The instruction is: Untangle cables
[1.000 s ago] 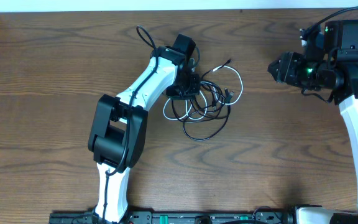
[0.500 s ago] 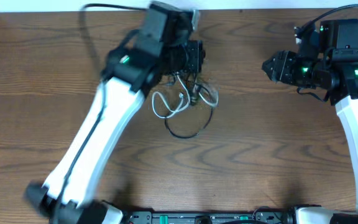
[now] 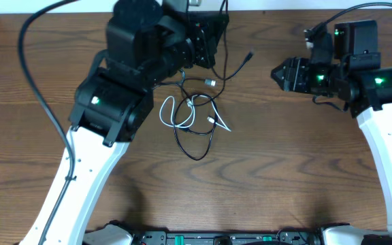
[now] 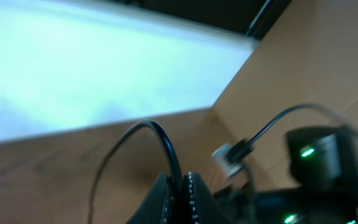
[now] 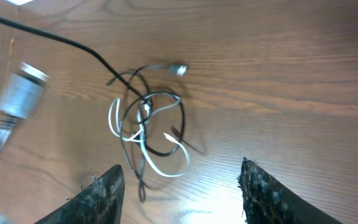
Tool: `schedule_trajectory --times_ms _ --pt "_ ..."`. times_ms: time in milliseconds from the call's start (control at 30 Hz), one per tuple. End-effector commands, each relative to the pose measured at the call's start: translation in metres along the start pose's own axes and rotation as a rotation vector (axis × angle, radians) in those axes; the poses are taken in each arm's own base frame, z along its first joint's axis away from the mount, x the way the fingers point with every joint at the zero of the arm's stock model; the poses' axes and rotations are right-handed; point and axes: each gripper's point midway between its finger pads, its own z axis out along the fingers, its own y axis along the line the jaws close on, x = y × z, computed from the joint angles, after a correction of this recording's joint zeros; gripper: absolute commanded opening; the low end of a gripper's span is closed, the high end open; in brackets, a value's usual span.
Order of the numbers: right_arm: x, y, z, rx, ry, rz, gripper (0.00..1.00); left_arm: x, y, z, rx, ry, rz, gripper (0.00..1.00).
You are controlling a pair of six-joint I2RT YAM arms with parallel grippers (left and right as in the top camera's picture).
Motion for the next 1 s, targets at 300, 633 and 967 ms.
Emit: schedule_trajectory --times_ms 300,633,967 --pt "0.019 0.012 0.064 -0.215 0.185 -0.065 0.61 -0.104 -0.042 -0.098 0.103 -0.41 0.03 0.07" --pt "0.02 0.017 0.078 -0.276 0.204 -0.094 0.69 -0.158 -0.064 -0.163 0.128 -0.702 0.084 0.08" --pt "0.015 0.019 0.079 -0.283 0.174 -0.166 0.85 -0.163 -0.058 -0.178 0.067 -0.751 0.06 0.07"
